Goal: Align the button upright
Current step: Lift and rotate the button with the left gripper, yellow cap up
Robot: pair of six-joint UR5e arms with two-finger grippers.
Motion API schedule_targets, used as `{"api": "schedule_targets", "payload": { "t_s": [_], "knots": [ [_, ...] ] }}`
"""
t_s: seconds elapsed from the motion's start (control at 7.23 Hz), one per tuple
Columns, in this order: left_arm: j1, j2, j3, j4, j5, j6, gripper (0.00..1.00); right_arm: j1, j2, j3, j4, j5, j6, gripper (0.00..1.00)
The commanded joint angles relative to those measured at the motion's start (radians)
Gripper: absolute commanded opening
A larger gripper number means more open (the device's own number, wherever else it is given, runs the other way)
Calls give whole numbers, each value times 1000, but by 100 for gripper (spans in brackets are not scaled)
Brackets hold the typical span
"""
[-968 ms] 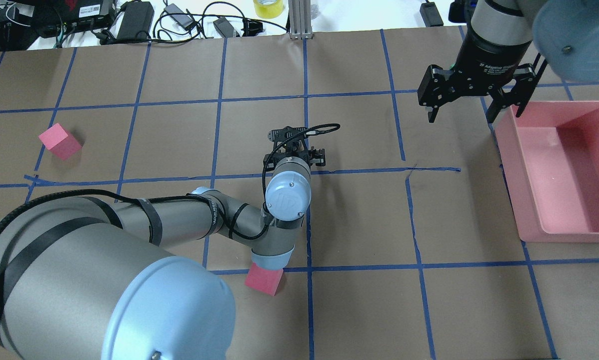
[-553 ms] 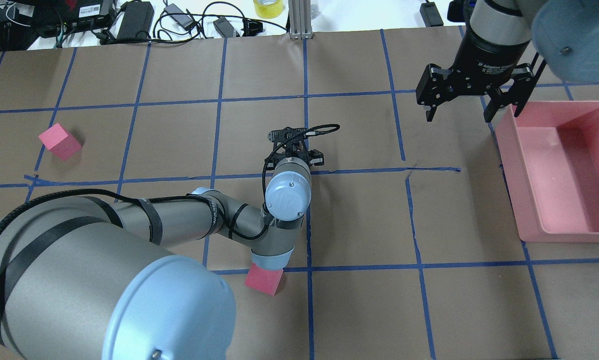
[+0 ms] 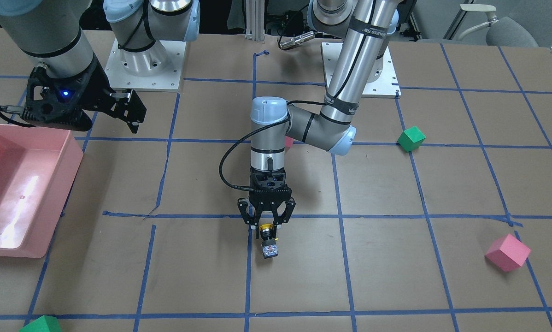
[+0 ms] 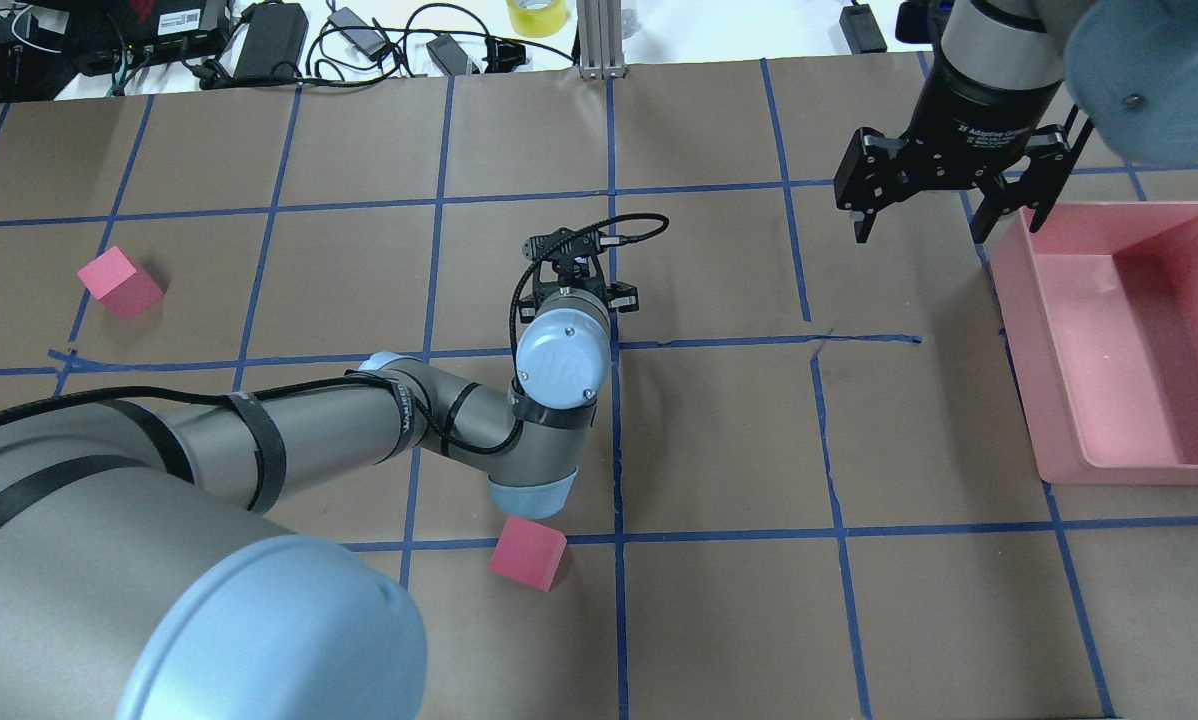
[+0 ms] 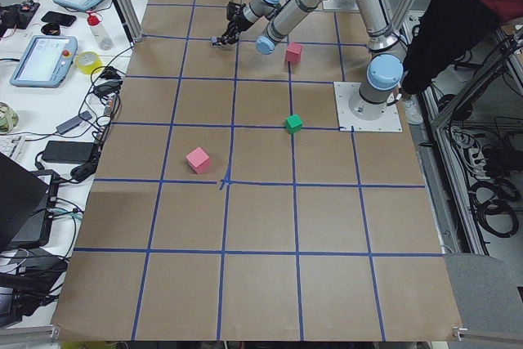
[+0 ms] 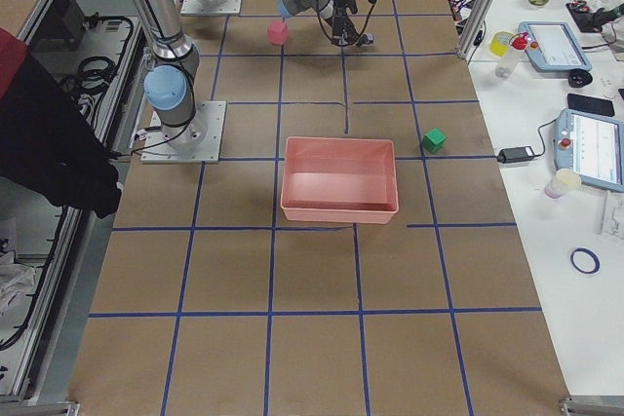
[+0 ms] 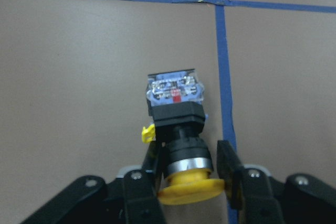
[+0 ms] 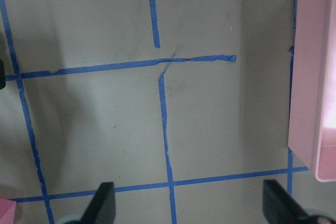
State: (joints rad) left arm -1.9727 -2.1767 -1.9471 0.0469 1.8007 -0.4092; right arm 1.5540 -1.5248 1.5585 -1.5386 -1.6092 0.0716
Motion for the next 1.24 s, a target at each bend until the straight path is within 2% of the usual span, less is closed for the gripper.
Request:
{"api": "schedule_targets", "payload": {
  "t_s": [0.0, 0.28, 0.41, 0.55, 0.69, 0.97, 1.11],
  "knots": [
    [31, 137, 87, -452, -127, -104, 0, 0, 0, 3, 2, -1, -1, 100],
    [38, 196, 251, -899, -295, -348, 0, 0, 0, 6, 2, -4, 1, 100],
    [40, 193, 270, -994, -376, -428, 0, 0, 0, 8, 2, -5, 2, 100],
    [63, 178, 275, -1009, -450, -434, 0, 0, 0, 9, 5, -3, 4, 100],
    [116, 166, 283, -1100, -562, -436, 0, 0, 0, 11, 6, -4, 5, 100],
    [166, 115, 338, -1229, -653, -424, 0, -2, 0, 12, 9, -5, 7, 100],
    [167, 70, 365, -1230, -696, -421, 0, -2, 0, 12, 11, -5, 7, 100]
  ]
}}
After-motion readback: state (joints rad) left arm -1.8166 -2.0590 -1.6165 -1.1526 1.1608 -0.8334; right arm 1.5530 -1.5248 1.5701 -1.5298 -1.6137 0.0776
